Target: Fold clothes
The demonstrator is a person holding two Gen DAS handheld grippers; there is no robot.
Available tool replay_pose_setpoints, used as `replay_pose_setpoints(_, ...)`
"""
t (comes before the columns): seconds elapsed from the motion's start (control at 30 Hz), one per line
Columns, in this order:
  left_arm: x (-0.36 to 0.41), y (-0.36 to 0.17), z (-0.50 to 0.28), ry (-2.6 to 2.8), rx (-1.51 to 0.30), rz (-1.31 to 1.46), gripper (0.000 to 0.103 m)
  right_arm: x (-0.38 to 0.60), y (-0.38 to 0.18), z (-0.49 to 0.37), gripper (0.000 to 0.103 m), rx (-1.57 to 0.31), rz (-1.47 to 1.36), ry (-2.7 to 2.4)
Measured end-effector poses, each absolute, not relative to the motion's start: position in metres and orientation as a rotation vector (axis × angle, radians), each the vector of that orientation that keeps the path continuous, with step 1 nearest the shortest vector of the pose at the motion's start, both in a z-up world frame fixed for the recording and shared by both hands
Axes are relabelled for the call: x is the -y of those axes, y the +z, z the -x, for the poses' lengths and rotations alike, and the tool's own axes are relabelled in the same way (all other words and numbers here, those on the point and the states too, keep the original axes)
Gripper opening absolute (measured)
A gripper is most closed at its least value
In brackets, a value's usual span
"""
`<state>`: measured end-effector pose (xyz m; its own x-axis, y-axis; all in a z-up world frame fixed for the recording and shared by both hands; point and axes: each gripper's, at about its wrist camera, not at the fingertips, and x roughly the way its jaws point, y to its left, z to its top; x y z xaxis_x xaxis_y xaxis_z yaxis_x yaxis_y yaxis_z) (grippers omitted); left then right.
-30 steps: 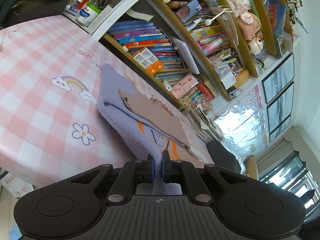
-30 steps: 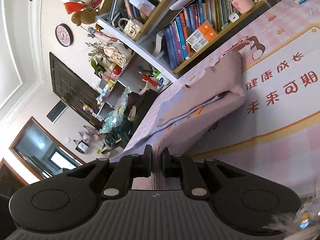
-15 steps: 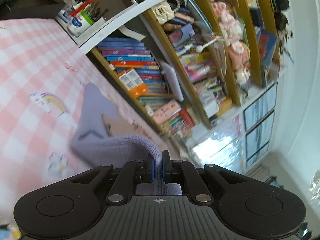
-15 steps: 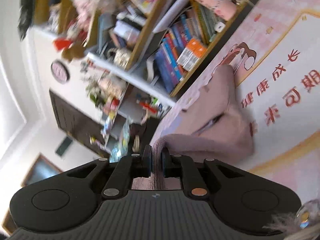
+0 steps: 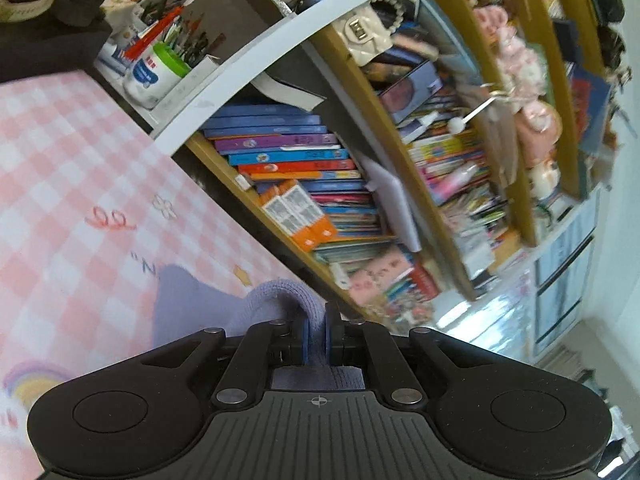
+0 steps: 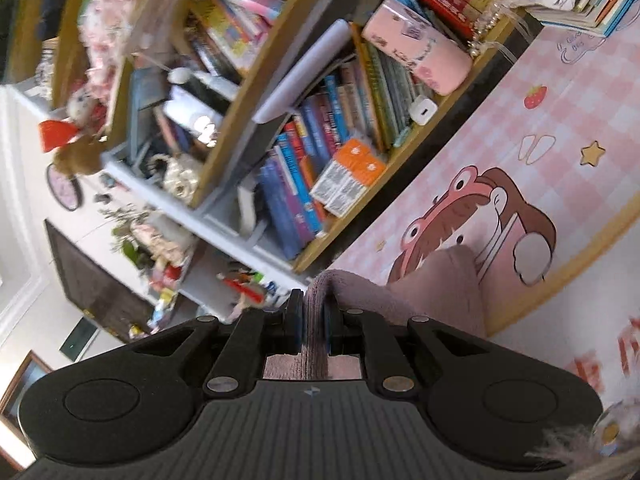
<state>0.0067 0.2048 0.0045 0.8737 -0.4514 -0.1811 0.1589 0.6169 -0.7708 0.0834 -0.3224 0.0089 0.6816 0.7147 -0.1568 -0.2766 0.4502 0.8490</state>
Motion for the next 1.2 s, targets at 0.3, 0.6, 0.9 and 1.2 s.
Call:
replay_pose_setpoints(0.3,-0.212,-0.024,-0.047,-0.280,-0.513,0.833,0.015,0.307,-0.029,-0.128,0.010,-0.666,-0.893,0.517)
replay_pose_setpoints(0.6,-0.229,-0.016,-0.020,-0.206,-0.476,0.736,0.051,0.324,-0.025,-0.118,0.040,-0.613,-0.832,0.471)
replay_pose_setpoints(0.9,-0.204,-0.017,0.000,-0.191,-0.575,0.518,0.047,0.311,-0.006,-0.081,0.043,-0.617,-0.378,0.448)
replay_pose_setpoints(1.2,-0.191,0.002,0.020,-0.260,-0.443,0.527,0.006,0.293,0.009,-0.057,0.006,-0.501,-0.239,0.457)
